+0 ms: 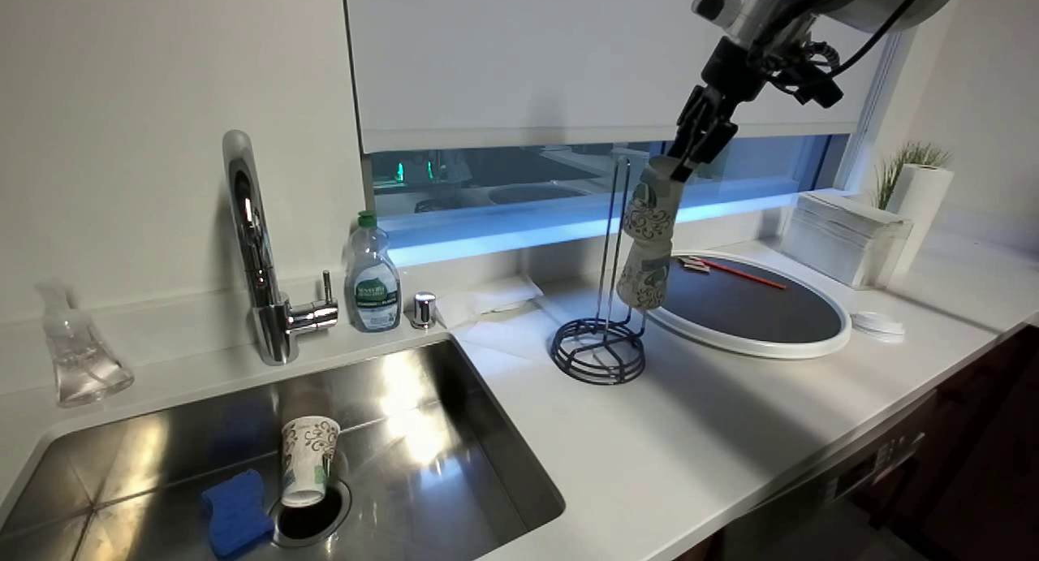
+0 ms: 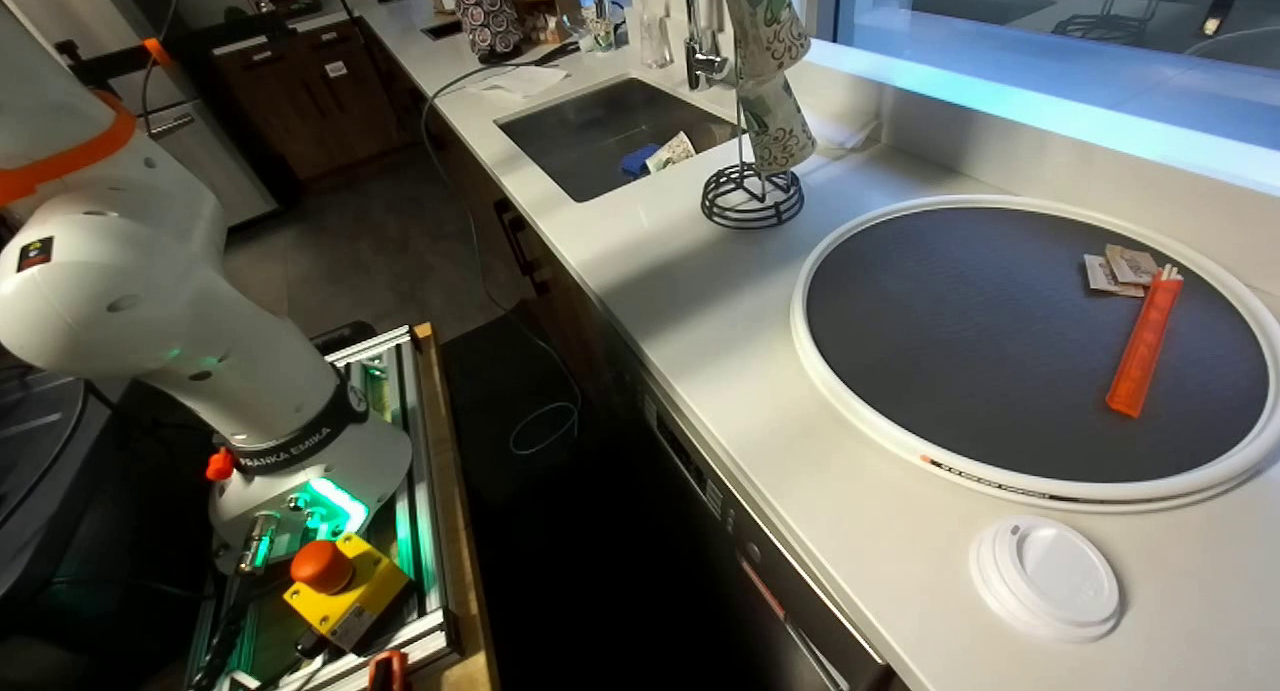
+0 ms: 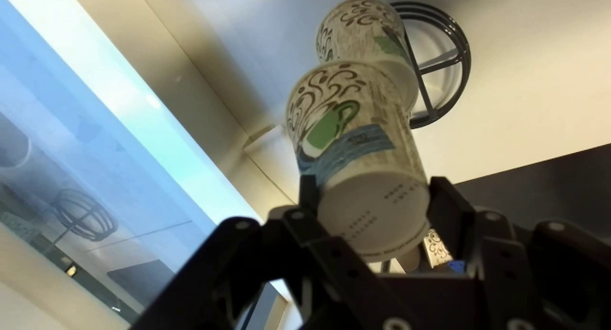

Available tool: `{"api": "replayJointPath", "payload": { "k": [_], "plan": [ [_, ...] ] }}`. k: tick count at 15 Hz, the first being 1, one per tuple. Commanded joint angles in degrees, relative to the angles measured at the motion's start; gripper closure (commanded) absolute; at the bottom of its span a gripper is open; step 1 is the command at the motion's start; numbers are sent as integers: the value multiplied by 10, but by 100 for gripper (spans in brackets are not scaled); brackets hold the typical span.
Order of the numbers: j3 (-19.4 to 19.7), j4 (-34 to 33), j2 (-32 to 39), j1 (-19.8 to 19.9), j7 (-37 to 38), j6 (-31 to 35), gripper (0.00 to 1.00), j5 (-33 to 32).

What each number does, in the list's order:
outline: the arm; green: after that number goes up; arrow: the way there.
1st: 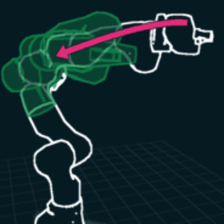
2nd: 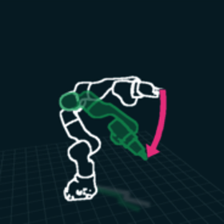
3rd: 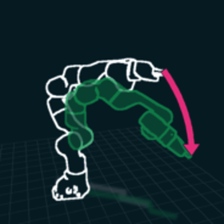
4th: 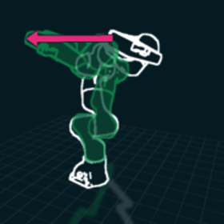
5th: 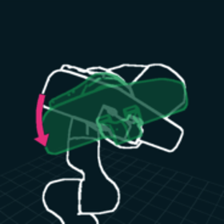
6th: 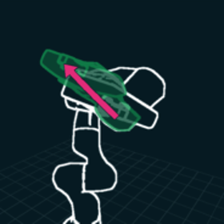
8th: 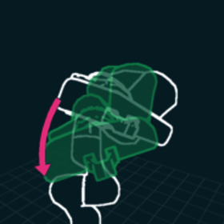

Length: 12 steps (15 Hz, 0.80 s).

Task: Put the coffee cups on the silver holder.

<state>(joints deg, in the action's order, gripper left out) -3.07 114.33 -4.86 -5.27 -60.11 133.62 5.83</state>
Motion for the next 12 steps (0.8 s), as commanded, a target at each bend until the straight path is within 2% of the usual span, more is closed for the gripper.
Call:
{"api": "replayJointPath", "payload": {
  "k": [1, 12],
  "plan": [
    [1, 12, -19, -1, -6, -4, 65, -8],
    [0, 19, -23, -1, -4, -27, 65, -34]
  ]
}}
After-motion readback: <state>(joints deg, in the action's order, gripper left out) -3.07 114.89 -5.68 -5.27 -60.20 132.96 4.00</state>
